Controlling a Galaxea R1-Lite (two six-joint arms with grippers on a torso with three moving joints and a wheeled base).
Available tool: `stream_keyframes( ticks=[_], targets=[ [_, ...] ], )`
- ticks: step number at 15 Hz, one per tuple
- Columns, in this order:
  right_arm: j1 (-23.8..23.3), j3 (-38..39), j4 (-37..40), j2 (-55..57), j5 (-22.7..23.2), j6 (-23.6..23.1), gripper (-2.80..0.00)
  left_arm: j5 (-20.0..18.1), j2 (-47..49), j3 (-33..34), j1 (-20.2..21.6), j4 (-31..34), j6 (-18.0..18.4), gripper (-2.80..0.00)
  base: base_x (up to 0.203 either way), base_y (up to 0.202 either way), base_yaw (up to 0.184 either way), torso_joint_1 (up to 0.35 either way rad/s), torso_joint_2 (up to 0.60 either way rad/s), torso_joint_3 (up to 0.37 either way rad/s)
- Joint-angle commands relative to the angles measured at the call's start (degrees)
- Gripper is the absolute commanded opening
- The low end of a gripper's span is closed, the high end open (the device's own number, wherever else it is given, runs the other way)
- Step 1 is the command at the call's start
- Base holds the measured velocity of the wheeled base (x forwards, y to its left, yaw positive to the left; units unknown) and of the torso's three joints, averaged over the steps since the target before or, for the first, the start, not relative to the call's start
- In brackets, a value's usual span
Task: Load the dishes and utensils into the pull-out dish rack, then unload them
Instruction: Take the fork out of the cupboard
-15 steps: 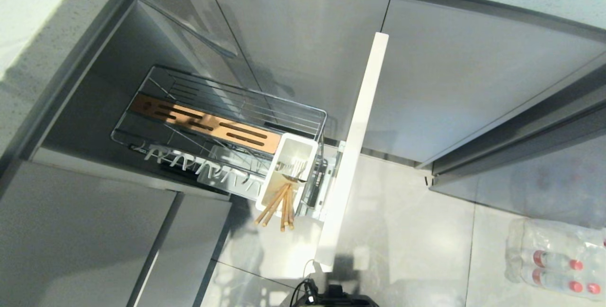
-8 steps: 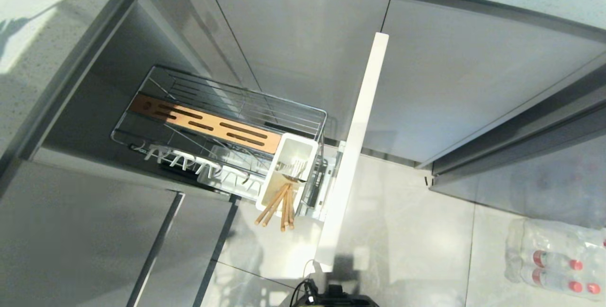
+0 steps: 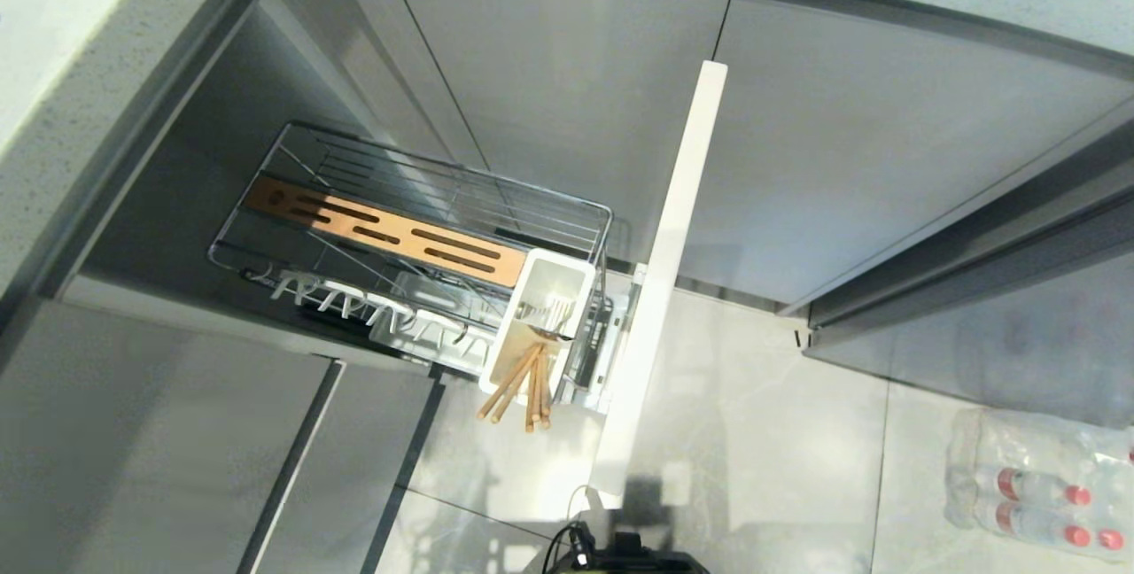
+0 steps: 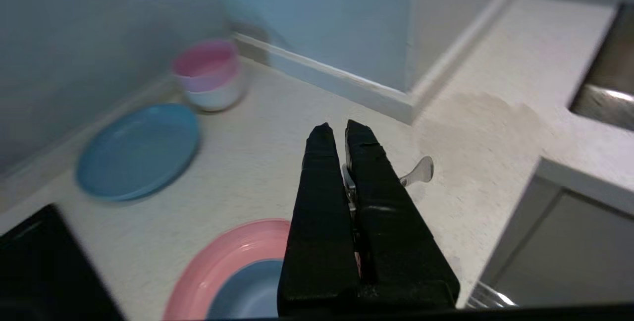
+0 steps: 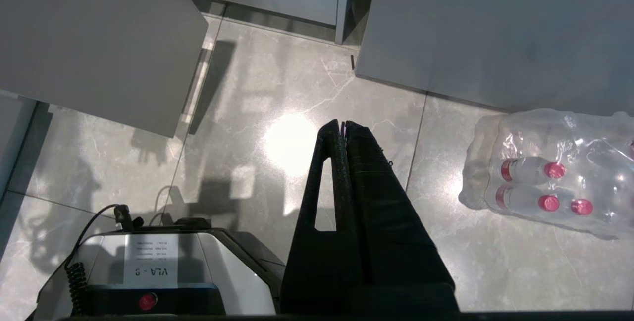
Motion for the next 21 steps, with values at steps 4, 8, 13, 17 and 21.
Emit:
stream_keyframes(
  ticks=[4,8,13,17,21],
  targets=[
    [-0.02,0.0,0.0,0.02,0.03,-0.02,-2.8,0.64,-4.89,3.6,15.85,0.27,-8.12,-2.8,0.0,0.0,0.0,0.0,0.0,0.0],
    [-0.07,0.0,0.0,0.02,0.03,-0.02,-2.8,0.51,-8.48,12.73,28.84,0.12,-10.67,-2.8,0.0,0.0,0.0,0.0,0.0,0.0],
    [-0.01,0.0,0.0,0.02,0.03,-0.02,-2.8,0.45,-10.18,18.53,37.18,-0.27,-17.53,-2.8,0.0,0.0,0.0,0.0,0.0,0.0],
    [0.02,0.0,0.0,0.02,0.03,-0.02,-2.8,0.47,-7.09,16.5,37.62,-2.22,-24.67,-2.8,0.0,0.0,0.0,0.0,0.0,0.0],
    [-0.01,0.0,0.0,0.02,0.03,-0.01,-2.8,-0.49,0.73,10.31,37.42,4.13,-29.38,-2.8,0.0,0.0,0.0,0.0,0.0,0.0]
  ],
)
